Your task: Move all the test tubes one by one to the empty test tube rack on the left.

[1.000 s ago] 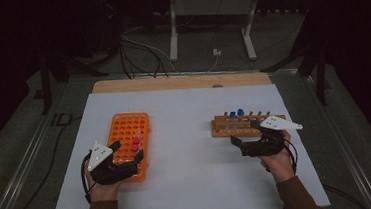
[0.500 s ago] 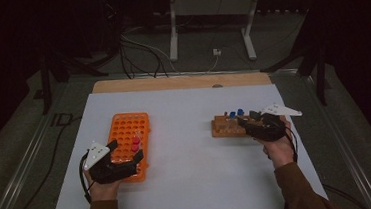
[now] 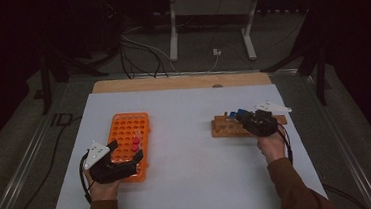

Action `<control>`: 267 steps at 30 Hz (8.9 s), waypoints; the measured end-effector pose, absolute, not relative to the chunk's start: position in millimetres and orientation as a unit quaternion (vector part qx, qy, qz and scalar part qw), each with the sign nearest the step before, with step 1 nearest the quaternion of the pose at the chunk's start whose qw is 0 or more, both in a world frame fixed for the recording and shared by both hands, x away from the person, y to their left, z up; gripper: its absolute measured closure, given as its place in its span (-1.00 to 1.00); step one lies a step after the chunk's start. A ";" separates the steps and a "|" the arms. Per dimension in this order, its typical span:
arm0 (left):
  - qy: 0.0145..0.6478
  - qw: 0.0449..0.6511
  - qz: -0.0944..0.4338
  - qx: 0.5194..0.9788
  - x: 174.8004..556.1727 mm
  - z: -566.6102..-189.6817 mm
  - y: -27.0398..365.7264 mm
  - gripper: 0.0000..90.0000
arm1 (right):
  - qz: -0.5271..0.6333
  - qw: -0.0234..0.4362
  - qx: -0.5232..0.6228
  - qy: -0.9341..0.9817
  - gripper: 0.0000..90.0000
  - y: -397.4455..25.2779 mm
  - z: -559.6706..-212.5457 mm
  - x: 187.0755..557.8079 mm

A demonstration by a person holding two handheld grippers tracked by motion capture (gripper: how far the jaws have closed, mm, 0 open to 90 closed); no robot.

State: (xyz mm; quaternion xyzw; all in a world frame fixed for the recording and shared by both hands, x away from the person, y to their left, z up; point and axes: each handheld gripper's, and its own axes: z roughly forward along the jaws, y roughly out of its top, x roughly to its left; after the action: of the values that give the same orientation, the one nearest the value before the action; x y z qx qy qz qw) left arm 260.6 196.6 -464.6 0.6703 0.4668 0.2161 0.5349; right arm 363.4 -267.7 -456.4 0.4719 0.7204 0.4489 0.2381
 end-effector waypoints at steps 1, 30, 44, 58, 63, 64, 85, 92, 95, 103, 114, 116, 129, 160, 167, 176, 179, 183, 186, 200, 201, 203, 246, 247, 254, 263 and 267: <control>0.467 0.535 0.216 0.670 260.7 -464.7 196.6 -0.98 | 0.447 0.239 0.473 0.721 0.60 -267.3 -457.8 364.8; 0.469 0.536 0.215 0.668 260.8 -465.0 197.0 -0.98 | 0.464 0.252 0.464 0.711 0.70 -267.6 -449.0 358.3; 0.469 0.538 0.217 0.666 260.5 -464.4 196.8 -0.98 | 0.477 0.275 0.449 0.704 0.70 -268.5 -426.7 350.3; 0.467 0.540 0.223 0.664 259.2 -461.6 195.7 -0.98 | 0.490 0.286 0.439 0.697 0.70 -273.3 -405.4 339.8; 0.464 0.539 0.229 0.665 258.3 -459.8 193.9 -0.98 | 0.494 0.281 0.431 0.701 0.70 -271.3 -401.5 332.8; 0.463 0.538 0.230 0.666 258.2 -459.6 193.6 -0.98 | 0.495 0.280 0.428 0.702 0.70 -270.6 -400.8 331.3; 0.444 0.536 0.247 0.674 254.9 -451.6 180.2 -0.98 | 0.509 0.238 0.377 0.736 0.70 -233.4 -400.8 309.6; 0.430 0.541 0.252 0.677 252.5 -445.8 169.5 -0.98 | 0.513 0.220 0.360 0.747 0.70 -216.8 -401.5 305.2; 0.422 0.542 0.251 0.682 251.9 -444.5 163.2 -0.98 | 0.514 0.215 0.352 0.752 0.69 -210.0 -401.5 303.0; 0.405 0.540 0.245 0.696 250.6 -443.7 148.6 -0.97 | 0.516 0.200 0.334 0.763 0.69 -194.0 -400.5 296.7; 0.391 0.537 0.234 0.709 250.4 -446.4 133.8 -0.97 | 0.512 0.174 0.316 0.780 0.69 -170.5 -405.4 290.2; 0.389 0.537 0.232 0.712 250.5 -447.0 131.7 -0.97 | 0.512 0.171 0.312 0.782 0.69 -166.6 -405.6 288.9; 0.379 0.535 0.218 0.723 251.3 -451.0 121.8 -0.97 | 0.513 0.146 0.288 0.795 0.69 -143.9 -409.4 279.6; 0.347 0.531 0.181 0.752 250.2 -454.8 109.7 -0.77 | 0.520 0.112 0.268 0.803 0.69 -112.4 -415.3 268.4; 0.323 0.524 0.176 0.768 247.9 -455.2 104.5 -0.41 | 0.521 0.106 0.260 0.806 0.69 -108.1 -414.7 266.6; 0.289 0.529 0.172 0.779 244.0 -453.0 102.3 0.45 | 0.521 0.100 0.257 0.808 0.69 -103.2 -416.0 266.2; 0.283 0.529 0.170 0.781 243.0 -452.8 101.2 0.56 | 0.522 0.099 0.258 0.807 0.69 -103.3 -416.3 266.5; 0.276 0.528 0.171 0.785 242.2 -452.7 100.1 0.71 | 0.522 0.098 0.259 0.807 0.69 -103.5 -416.4 266.6; 0.275 0.526 0.172 0.787 242.2 -452.8 100.3 0.72 | 0.521 0.097 0.258 0.808 0.69 -103.5 -416.8 266.7; 0.315 0.524 0.205 0.764 242.6 -448.5 132.0 0.73 | 0.526 0.111 0.291 0.791 -0.25 -122.3 -414.4 272.6; 0.320 0.523 0.209 0.762 242.5 -448.2 136.0 0.73 | 0.525 0.113 0.297 0.789 -0.33 -124.3 -414.8 272.8; 0.328 0.521 0.217 0.758 242.1 -448.2 144.1 0.73 | 0.520 0.126 0.306 0.787 -0.47 -129.8 -416.2 273.7; 0.400 0.414 0.219 0.788 248.0 -483.6 184.2 0.74 | 0.494 0.167 0.373 0.767 -1.00 -203.4 -430.9 277.0; 0.401 0.412 0.219 0.788 248.0 -484.2 184.4 0.74 | 0.494 0.168 0.373 0.767 -1.00 -203.8 -431.1 277.2; 0.402 0.394 0.214 0.798 249.0 -488.0 183.6 0.73 | 0.493 0.169 0.376 0.766 -1.00 -204.9 -431.6 278.3; 0.406 0.423 0.219 0.780 245.2 -477.9 188.4 0.35 | 0.496 0.172 0.378 0.763 -1.00 -208.2 -429.9 280.4; 0.401 0.466 0.212 0.760 242.0 -471.3 192.3 0.13 | 0.495 0.175 0.380 0.761 -1.00 -211.0 -428.8 282.9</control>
State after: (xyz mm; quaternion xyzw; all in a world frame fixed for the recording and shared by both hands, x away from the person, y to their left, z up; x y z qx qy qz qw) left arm 242.0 192.3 -471.3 0.7603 0.4005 0.2118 0.4655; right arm 282.9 -211.0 -428.8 0.3803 0.7614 0.4948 0.1753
